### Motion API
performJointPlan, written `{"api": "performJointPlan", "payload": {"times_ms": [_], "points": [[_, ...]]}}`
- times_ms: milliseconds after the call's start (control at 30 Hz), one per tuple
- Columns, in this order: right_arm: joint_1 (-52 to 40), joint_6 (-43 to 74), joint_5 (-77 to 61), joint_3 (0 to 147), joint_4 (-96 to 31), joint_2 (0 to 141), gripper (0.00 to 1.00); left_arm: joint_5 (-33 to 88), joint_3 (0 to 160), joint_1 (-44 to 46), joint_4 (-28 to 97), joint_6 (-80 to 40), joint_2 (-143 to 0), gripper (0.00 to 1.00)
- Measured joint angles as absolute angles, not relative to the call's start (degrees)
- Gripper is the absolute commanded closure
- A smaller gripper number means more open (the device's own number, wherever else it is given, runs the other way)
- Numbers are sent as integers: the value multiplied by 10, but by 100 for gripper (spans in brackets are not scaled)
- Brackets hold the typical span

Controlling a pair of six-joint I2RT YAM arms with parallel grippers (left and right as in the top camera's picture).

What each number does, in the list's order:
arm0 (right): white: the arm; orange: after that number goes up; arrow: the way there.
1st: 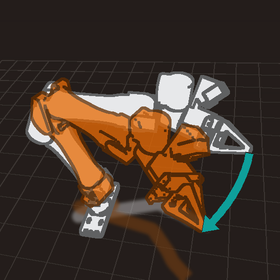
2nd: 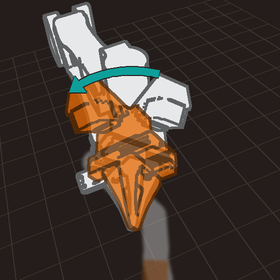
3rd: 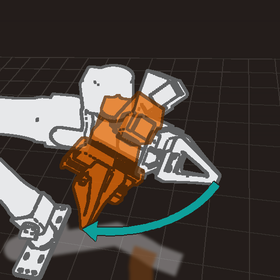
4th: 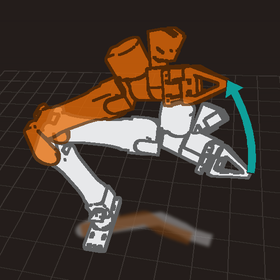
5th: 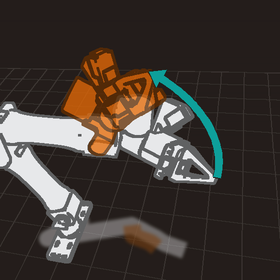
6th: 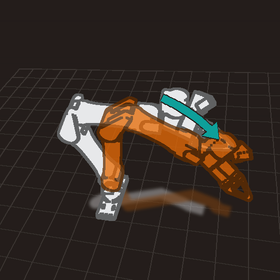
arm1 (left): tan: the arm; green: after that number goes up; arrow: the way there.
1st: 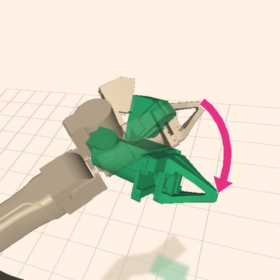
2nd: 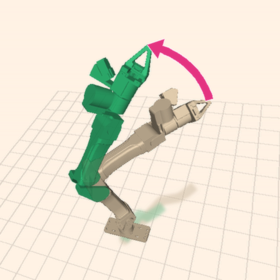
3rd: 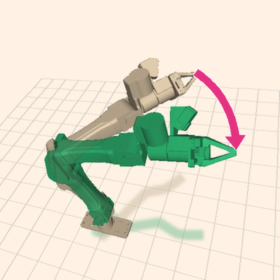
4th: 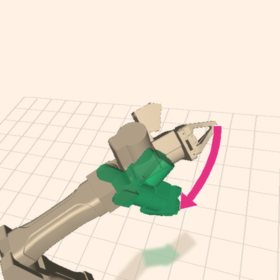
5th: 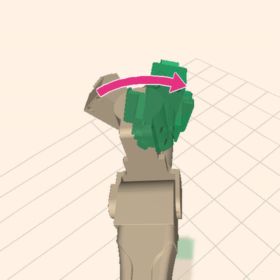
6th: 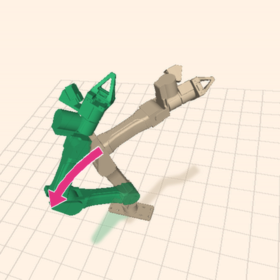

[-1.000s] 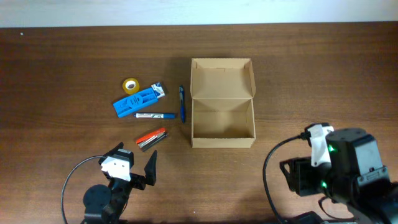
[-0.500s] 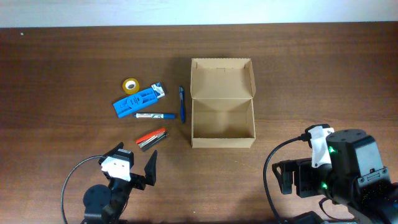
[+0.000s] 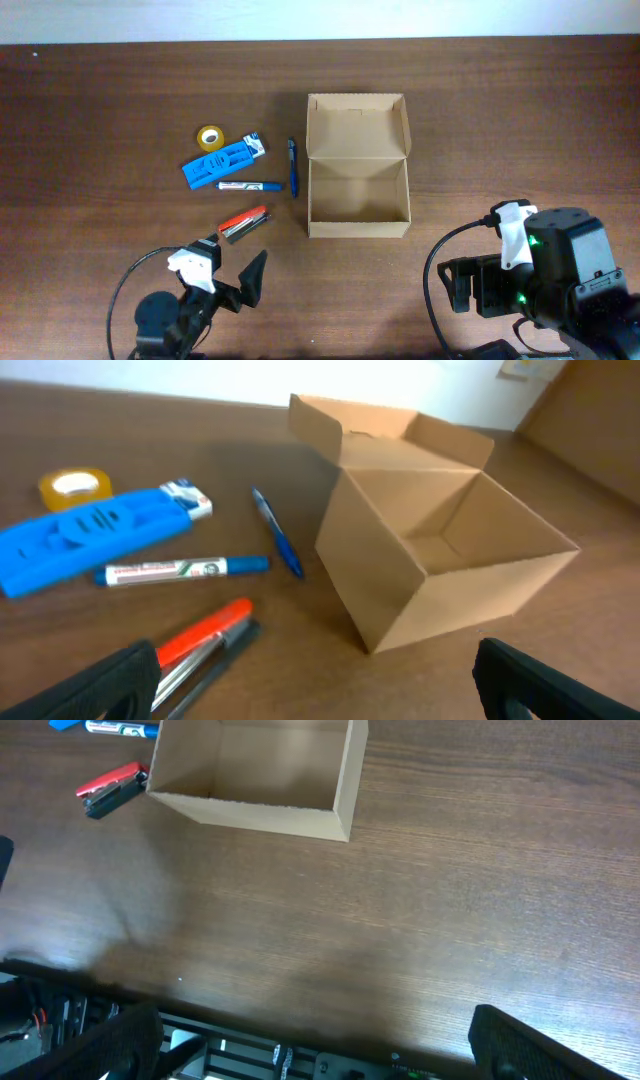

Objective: Pack container
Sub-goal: 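Reach the left gripper to the blue staple holder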

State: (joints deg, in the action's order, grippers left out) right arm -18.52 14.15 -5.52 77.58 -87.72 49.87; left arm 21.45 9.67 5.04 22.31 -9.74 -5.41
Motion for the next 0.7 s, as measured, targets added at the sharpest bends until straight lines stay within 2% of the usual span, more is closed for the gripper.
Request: {"api": "performJointPlan", "payload": {"times_ms": [167, 333, 500, 700], "points": [[-185, 141, -55, 776, -877, 499, 1, 184, 239, 50, 217, -99, -205, 0], [-185, 142, -55, 777, -877, 499, 1, 28, 342, 51, 194, -65, -415, 0], [-185, 142, -55, 777, -879, 500, 1, -40, 425, 51, 190, -40, -580, 0], [-185, 142, -55, 777, -879, 500, 1, -47, 546, 51, 298, 29, -742, 0]]}}
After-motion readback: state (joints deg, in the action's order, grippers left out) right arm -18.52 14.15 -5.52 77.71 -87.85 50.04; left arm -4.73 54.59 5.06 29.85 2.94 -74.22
